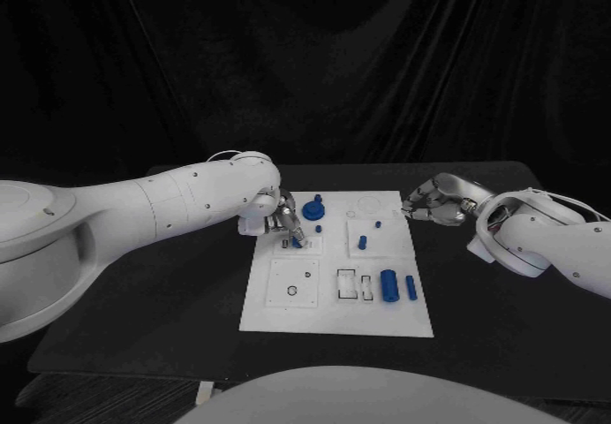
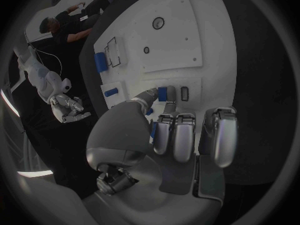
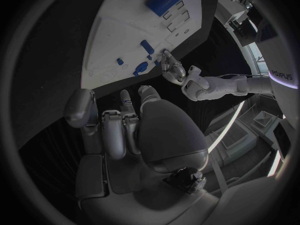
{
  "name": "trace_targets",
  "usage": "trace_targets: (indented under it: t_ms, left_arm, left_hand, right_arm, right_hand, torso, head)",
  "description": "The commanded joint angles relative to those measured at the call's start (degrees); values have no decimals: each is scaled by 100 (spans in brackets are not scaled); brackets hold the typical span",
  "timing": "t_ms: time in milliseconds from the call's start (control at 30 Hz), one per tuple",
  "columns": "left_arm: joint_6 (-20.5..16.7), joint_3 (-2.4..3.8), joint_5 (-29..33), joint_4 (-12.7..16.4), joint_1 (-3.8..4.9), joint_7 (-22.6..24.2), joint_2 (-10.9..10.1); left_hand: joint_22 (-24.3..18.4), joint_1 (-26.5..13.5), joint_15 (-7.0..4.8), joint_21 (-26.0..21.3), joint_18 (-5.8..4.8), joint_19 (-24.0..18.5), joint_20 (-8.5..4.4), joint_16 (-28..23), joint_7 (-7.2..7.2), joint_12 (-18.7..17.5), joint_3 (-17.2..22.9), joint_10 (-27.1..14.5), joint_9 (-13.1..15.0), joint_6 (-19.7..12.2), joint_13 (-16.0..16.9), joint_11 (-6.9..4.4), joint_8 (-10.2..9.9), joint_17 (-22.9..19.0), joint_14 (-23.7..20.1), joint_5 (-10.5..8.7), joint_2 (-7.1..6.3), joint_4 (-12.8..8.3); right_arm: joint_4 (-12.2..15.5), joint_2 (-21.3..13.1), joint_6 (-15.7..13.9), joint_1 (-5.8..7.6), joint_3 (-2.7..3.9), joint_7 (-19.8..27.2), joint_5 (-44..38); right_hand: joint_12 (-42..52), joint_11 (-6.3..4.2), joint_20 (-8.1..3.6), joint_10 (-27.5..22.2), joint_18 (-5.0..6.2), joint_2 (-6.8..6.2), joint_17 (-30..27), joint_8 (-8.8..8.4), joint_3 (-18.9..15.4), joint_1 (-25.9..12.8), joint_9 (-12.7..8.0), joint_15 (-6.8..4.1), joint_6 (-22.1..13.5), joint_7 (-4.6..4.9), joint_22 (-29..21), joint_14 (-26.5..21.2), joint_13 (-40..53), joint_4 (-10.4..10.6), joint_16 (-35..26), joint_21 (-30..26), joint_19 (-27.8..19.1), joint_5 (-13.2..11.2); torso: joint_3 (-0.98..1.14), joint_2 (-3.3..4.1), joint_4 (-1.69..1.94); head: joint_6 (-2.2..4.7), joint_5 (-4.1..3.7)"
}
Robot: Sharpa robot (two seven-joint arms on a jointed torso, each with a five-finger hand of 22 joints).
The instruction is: Assemble the parts on the task board
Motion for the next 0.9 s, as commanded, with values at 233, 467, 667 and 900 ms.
trace_targets:
  t_ms: [233,467,667,900]
  left_arm:
    - [-45,-6,-61,-32,-44,25,24]
    - [-54,-6,-61,-38,-55,31,37]
    - [-53,-6,-61,-47,-76,26,52]
    - [-51,-6,-62,-61,-93,22,62]
  left_hand:
    - [1310,3,3,-26,112,259,-1,15,-26,-3,25,596,-7,5,1510,30,36,1506,606,-34,56,14]
    - [1310,-153,16,-27,112,258,14,15,-17,-3,-11,596,-47,24,1510,42,17,1506,606,-466,75,113]
    - [1307,-440,38,-36,114,253,34,15,14,-3,-248,596,-123,40,1510,69,-37,1506,606,-1192,22,318]
    - [1301,-665,59,-57,119,240,52,15,45,-3,-477,596,-187,42,1510,95,-91,1506,606,-1353,-45,449]
  right_arm:
    - [5,4,49,-11,5,-85,-27]
    - [-2,13,65,-12,5,-84,-27]
    - [-8,22,81,-12,5,-82,-27]
    - [-13,29,101,-13,5,-84,-27]
  right_hand:
    - [-28,9,3,523,105,0,1068,-27,26,39,-9,5,0,43,698,478,1376,0,-31,-13,-37,18]
    - [-29,10,3,521,107,1,1060,-29,34,44,-10,5,0,44,695,475,1374,0,-38,-25,-41,20]
    - [-29,10,3,521,107,1,1060,-29,34,44,-10,5,0,44,695,475,1374,0,-38,-25,-41,20]
    - [-30,11,3,520,108,1,1056,-30,42,48,-11,6,-1,46,694,473,1373,0,-41,-32,-44,20]
  torso:
    - [0,0,-1]
    - [1,1,-3]
    - [3,1,1]
    - [1,-1,-1]
  head:
    - [1,6]
    - [1,17]
    - [1,9]
    - [1,15]
